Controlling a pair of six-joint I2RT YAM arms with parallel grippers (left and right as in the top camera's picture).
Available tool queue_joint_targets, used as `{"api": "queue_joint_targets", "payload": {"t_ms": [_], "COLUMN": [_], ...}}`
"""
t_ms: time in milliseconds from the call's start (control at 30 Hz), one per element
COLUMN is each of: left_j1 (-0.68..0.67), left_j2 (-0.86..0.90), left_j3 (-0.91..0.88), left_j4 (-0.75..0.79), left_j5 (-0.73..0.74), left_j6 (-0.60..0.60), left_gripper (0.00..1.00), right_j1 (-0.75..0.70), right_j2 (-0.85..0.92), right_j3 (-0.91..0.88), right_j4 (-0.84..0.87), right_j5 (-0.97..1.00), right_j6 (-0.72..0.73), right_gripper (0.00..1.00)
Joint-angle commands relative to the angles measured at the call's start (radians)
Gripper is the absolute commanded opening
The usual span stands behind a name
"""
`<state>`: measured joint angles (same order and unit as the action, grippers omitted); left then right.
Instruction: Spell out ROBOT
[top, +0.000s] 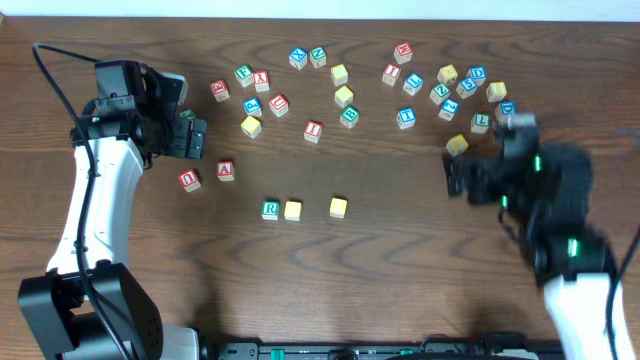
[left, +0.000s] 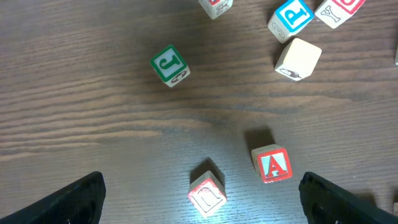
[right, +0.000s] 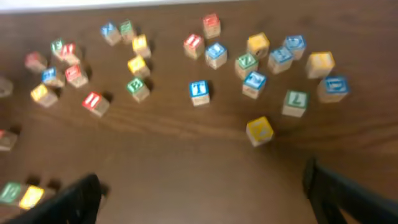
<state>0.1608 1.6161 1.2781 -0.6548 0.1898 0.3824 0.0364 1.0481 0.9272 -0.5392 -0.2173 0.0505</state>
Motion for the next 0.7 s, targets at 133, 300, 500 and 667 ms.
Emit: {"api": "queue_joint_targets", "payload": {"t_ms": [133,300,500,667], "left_j1": [-0.001,-0.001,-0.001,-0.001], "left_j2": [0.011,0.011,0.011,0.011], "left_j3": [0.022,0.022,0.022,0.022], "left_j4": [-0.003,-0.003,-0.003,-0.003], "left_j5": [0.012,0.012,0.012,0.012], "left_j6": [0.005,0.005,0.005,0.005], "left_gripper": [0.97,0.97,0.98,0.98], "right_j1": [-0.009,0.013,0.109,0.194], "right_j2": [0.291,0.408,0.505,0.54], "right_j3": [0.186,0.293,0.526,0.678], "right_j4": [0.019,-0.043,-0.209,-0.25], "right_j5": [-0.103,-0.1,0.032,0.119], "right_j6": [0.0,0.004,0.027,0.164], "right_gripper": [0.99,0.99,0.99,0.99]}}
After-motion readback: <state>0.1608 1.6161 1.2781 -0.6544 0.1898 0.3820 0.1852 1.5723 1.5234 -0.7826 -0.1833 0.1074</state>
